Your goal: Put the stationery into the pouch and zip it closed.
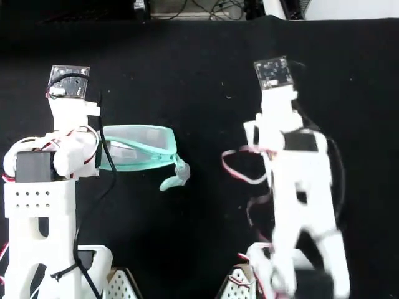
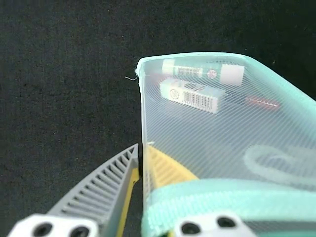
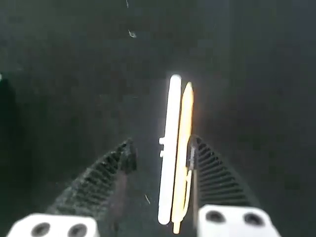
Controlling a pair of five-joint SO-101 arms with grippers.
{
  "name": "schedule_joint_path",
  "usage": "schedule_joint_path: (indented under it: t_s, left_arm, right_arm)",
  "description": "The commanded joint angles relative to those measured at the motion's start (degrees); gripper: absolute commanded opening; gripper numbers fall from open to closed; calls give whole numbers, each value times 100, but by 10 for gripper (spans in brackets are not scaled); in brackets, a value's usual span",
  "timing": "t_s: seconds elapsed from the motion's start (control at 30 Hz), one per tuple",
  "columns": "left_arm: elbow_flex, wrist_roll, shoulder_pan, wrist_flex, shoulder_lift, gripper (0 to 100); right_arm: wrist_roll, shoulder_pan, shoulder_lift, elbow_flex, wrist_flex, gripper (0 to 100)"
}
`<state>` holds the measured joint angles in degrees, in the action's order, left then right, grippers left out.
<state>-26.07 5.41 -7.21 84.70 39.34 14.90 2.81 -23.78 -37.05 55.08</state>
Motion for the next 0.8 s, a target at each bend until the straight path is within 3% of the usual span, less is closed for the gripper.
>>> schedule_joint_path:
  t_s: [0.0, 0.23, 0.77]
  left_arm:
    - [-22, 9, -75, 26, -18, 31]
    - [-22, 18, -75, 26, -18, 31]
    - [-22, 18, -75, 26, -18, 31]
  right_arm:
    - [149, 79, 1534, 971, -176, 164]
    - [316, 88, 3978, 3530, 615, 163]
    - [316, 185, 7688, 8558, 3024, 162]
